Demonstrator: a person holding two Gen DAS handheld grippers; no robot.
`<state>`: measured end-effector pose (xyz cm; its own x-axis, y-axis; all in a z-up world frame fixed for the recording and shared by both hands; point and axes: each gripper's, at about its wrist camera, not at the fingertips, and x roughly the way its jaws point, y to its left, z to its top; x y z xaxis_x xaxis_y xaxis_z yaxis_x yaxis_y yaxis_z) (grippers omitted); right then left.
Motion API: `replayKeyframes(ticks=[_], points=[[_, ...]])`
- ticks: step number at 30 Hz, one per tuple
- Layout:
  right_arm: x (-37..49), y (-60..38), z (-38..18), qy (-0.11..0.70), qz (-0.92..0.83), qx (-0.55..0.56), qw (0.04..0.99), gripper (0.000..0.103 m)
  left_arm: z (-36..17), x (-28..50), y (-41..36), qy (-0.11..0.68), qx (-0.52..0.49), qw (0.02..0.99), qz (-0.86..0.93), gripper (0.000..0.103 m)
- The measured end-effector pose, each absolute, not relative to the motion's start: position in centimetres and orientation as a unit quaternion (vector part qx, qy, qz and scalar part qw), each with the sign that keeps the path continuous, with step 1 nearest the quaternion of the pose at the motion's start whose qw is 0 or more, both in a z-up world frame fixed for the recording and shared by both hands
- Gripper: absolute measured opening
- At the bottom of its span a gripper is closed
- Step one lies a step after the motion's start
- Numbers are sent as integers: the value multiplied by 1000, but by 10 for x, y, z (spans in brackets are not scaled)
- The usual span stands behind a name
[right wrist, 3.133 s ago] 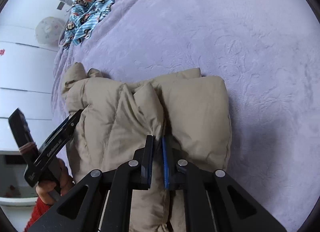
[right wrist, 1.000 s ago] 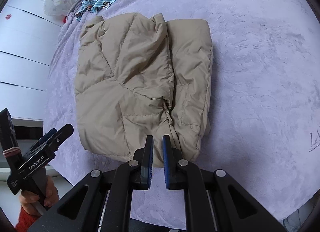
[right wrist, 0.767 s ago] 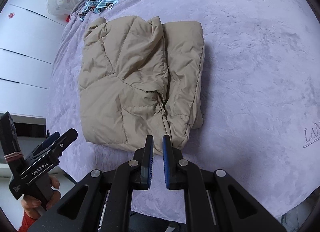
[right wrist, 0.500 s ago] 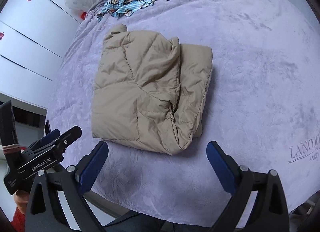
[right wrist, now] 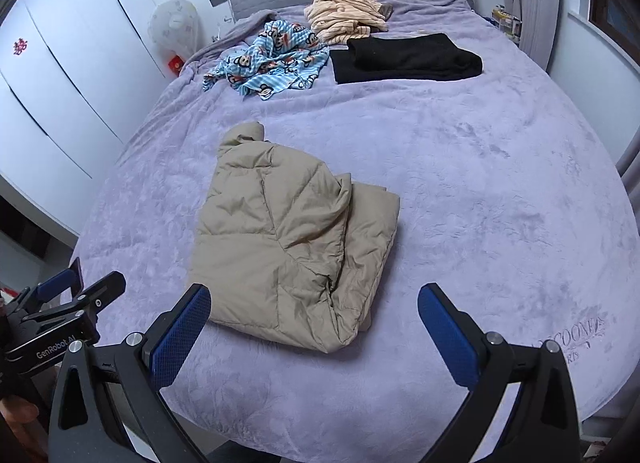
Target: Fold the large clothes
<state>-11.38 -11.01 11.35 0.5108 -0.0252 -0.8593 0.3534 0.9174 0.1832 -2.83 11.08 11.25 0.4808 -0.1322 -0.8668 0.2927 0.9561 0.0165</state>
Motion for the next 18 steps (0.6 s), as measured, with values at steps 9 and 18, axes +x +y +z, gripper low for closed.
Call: replayKeyframes(ticks=[9,18], points=[[-104,-87,135,458,-165,191,852,103,141,-11,128,484,88,858,-147,103],[-98,-75,150,454,-175,175,856,103,151,-8,139,483,82,860,-142,103]])
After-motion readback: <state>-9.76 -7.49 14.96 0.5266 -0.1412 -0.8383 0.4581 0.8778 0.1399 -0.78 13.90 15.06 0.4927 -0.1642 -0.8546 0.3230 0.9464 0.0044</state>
